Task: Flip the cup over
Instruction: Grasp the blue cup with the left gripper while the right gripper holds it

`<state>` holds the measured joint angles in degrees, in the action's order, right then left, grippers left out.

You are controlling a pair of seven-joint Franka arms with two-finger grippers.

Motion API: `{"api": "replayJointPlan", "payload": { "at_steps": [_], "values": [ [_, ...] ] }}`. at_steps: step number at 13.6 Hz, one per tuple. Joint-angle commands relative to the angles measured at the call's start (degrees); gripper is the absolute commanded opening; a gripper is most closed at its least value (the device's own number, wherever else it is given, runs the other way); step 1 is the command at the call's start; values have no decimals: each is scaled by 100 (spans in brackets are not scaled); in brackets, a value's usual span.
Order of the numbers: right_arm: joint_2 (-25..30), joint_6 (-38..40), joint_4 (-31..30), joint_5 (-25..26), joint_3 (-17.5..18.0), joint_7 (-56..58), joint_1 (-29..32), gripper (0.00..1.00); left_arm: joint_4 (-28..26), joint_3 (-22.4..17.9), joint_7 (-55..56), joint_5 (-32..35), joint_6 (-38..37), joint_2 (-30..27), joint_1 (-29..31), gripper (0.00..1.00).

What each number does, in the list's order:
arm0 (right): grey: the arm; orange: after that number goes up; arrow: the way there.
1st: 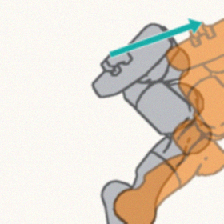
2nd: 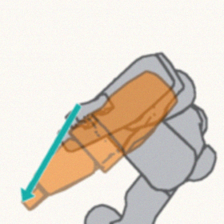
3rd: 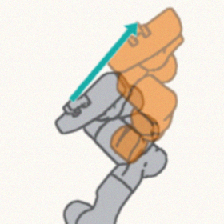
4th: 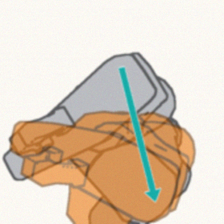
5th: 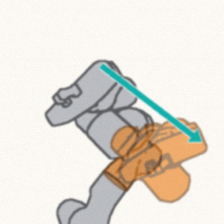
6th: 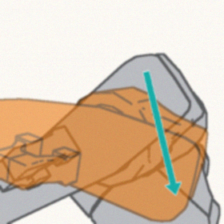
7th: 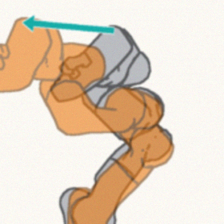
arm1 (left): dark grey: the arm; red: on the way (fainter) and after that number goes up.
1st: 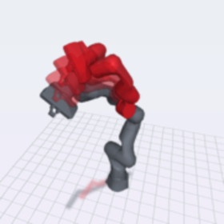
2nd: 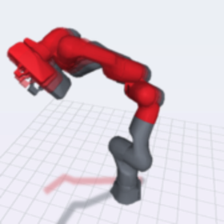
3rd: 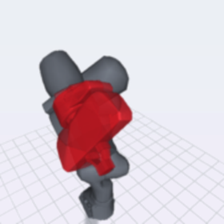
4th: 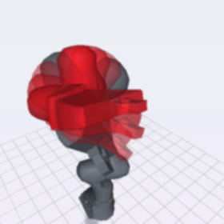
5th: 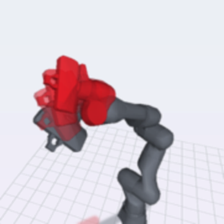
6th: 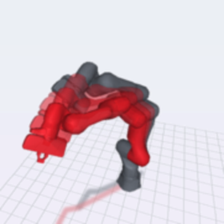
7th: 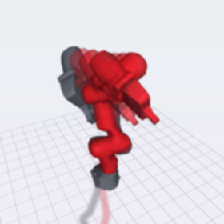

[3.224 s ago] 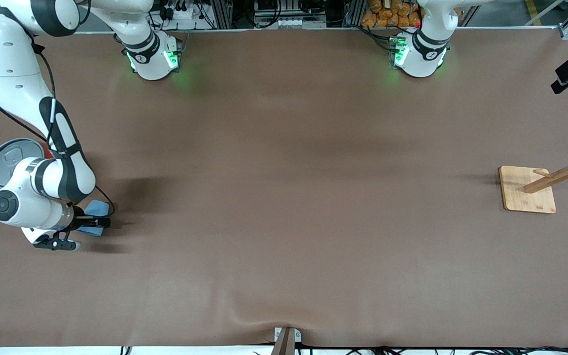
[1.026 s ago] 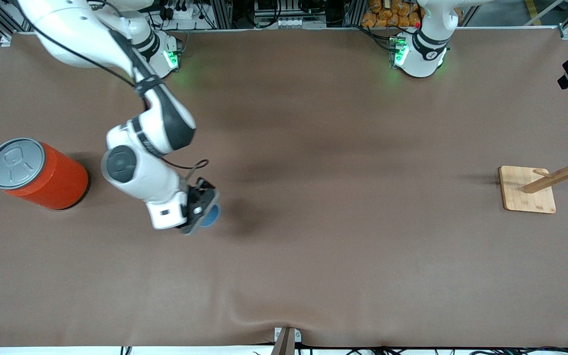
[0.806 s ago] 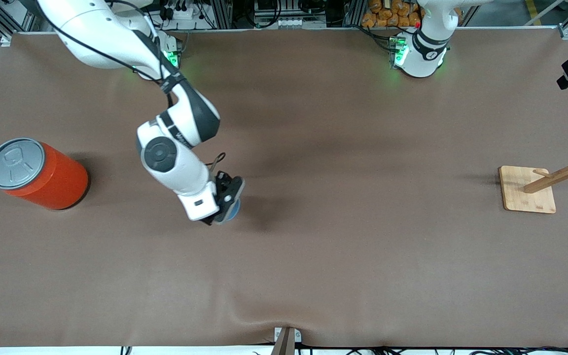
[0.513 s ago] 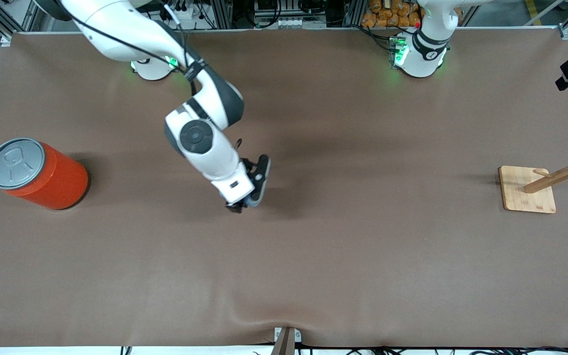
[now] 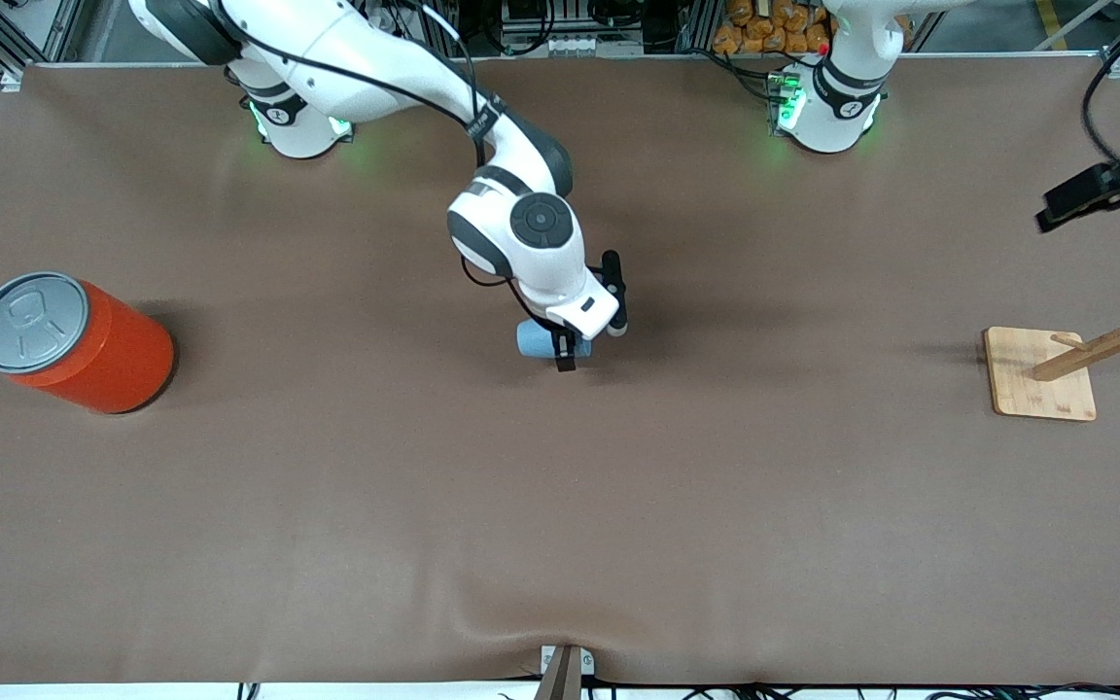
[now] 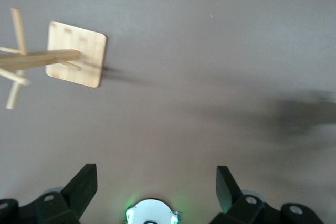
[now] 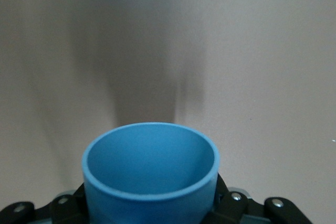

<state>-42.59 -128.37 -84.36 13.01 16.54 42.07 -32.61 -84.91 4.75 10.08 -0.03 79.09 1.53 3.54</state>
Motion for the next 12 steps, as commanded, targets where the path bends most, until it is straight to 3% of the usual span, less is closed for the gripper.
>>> {"api": "replayJointPlan", "payload": {
  "at_steps": [1,5,8,9,10,12],
  "values": [
    [-205,66,262,158,-28,91,53,64,71,315,389,-137,27,391,-73,100],
    [-373,49,210,141,-63,126,36,67,27,641,381,-627,282,980,-143,100],
    [-399,-30,130,132,-63,117,114,70,-524,641,206,-1419,825,1095,-46,100],
    [-443,-117,113,132,-63,126,132,78,-797,641,170,-1569,1158,1095,-64,100],
    [-461,-214,52,132,-63,135,150,96,-1034,641,161,-1814,1466,1130,-64,100],
    [-461,-329,-2,132,-63,144,185,100,-1439,641,161,-2149,2090,1314,-64,100]
  ]
}}
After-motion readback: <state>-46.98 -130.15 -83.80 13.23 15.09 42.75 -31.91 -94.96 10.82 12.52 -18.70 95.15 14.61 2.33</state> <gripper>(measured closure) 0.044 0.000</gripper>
